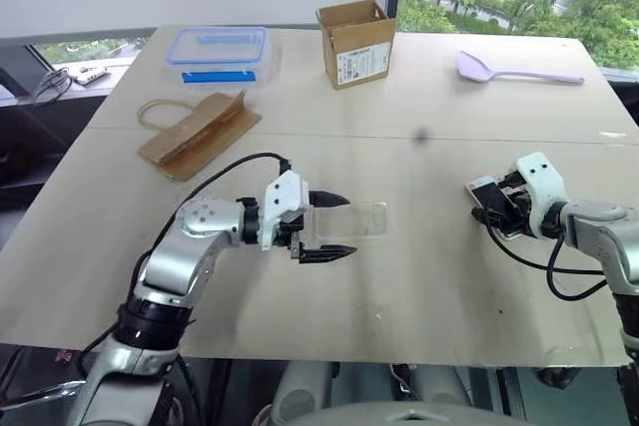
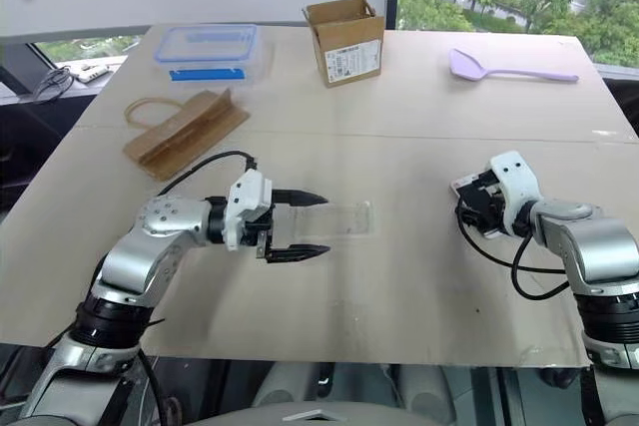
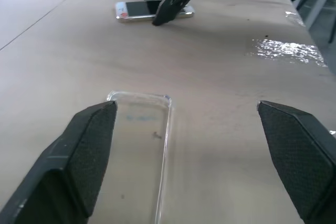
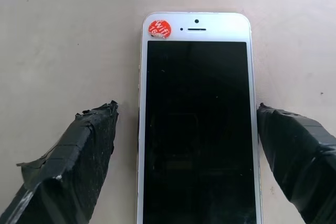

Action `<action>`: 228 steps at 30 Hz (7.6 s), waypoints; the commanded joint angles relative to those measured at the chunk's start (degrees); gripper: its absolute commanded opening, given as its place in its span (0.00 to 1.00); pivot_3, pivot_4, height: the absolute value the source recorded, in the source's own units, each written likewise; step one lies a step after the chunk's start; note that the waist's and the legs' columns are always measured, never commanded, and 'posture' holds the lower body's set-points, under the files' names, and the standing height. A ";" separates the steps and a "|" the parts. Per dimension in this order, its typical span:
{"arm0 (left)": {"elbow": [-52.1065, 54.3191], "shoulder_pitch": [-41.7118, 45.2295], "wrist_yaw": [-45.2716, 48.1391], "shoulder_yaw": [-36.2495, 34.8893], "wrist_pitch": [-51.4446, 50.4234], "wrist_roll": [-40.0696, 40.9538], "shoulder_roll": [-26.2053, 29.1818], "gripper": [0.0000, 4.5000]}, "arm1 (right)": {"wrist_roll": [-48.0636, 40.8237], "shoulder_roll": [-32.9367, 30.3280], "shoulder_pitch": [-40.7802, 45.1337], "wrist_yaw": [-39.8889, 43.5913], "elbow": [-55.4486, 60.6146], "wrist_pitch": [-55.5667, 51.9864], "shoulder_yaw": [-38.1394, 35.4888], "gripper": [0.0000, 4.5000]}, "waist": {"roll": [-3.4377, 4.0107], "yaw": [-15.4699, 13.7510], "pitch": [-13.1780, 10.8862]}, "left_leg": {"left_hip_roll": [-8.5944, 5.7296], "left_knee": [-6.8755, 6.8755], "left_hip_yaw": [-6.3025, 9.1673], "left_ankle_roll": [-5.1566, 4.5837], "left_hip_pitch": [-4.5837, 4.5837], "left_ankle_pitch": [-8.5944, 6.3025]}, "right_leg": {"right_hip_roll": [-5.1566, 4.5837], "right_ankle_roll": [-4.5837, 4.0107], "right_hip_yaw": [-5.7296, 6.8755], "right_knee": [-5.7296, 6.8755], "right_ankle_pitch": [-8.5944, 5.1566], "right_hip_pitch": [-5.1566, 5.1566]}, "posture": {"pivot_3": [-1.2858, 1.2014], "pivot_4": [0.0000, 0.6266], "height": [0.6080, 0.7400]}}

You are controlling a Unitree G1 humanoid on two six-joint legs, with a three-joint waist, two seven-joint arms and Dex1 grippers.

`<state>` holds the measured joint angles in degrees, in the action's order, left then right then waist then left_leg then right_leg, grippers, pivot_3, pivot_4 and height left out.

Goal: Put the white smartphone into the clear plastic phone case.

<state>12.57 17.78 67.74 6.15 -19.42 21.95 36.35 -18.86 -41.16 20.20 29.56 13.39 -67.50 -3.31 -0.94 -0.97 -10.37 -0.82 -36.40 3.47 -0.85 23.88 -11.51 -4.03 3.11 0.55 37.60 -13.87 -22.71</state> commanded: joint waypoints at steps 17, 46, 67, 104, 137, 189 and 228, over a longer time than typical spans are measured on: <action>8.67 -5.15 -5.19 -7.75 -5.17 13.46 -0.26 1.00 | -4.38 -2.27 -7.08 10.56 7.15 18.77 -0.04 0.62 | -0.08 0.37 0.04 | 0.02 0.00 -0.01 0.00 0.01 0.00 | 0.02 0.16 0.09 -0.07 -0.10 0.06 | 0.52 0.24 1.00; 3.41 -23.66 -8.28 -15.07 5.31 5.45 4.37 1.00 | 22.31 10.10 25.14 30.32 -7.79 41.10 40.75 0.62 | 0.05 1.92 -0.11 | 0.10 0.14 -0.06 0.03 0.03 -0.01 | 0.01 -0.06 -0.12 0.12 0.01 -0.35 | 0.52 0.24 1.00; 3.06 -22.96 -11.23 -12.09 4.96 2.76 3.89 1.00 | 26.75 12.89 26.98 38.50 -9.55 38.47 41.54 0.84 | 0.06 1.75 -0.11 | 0.06 0.14 -0.06 0.04 0.02 -0.01 | -0.01 -0.06 -0.11 0.11 0.02 -0.35 | 0.52 0.24 1.00; -1.95 -20.04 -8.75 -8.52 3.70 0.22 3.89 0.00 | 10.67 13.46 19.60 32.45 -0.92 30.14 26.16 0.00 | 0.06 1.75 -0.11 | 0.08 0.18 -0.05 0.04 0.06 -0.01 | 0.00 -0.09 -0.14 0.24 0.00 -0.50 | 0.52 0.24 1.00; -4.26 -11.18 -9.17 -0.19 3.41 -2.26 -2.19 0.00 | 23.73 14.02 25.42 29.63 -20.40 45.05 33.04 0.00 | 0.06 1.85 -0.11 | 0.02 0.15 -0.16 0.04 0.07 0.00 | 0.03 -0.04 -0.23 0.26 0.04 -0.47 | 0.52 0.24 1.00; -1.41 -11.87 -13.93 -1.79 1.17 -1.83 -3.56 0.00 | 20.57 11.95 12.68 28.18 -13.30 35.47 33.63 0.00 | 0.00 1.76 0.06 | 0.03 0.09 -0.09 0.04 -0.19 -0.01 | 0.03 -0.03 -0.19 0.27 0.03 -0.20 | 0.52 0.24 1.00; -1.21 -12.14 -13.93 0.24 -0.02 -2.69 -3.39 0.00 | 6.41 15.42 3.83 17.48 9.75 18.64 13.84 0.00 | 0.49 1.61 1.06 | 0.00 0.53 0.03 0.05 0.14 -0.02 | -0.13 -0.04 -0.05 -0.28 0.01 -0.42 | 0.52 0.24 1.00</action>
<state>10.58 4.99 53.45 6.35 -19.84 19.28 33.07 -10.73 -24.81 23.74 47.93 18.44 -47.39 13.24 -0.45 0.64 -9.31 -0.82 -35.83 3.50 -0.80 24.04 -11.53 -4.16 3.06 0.50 37.31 -13.86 -23.16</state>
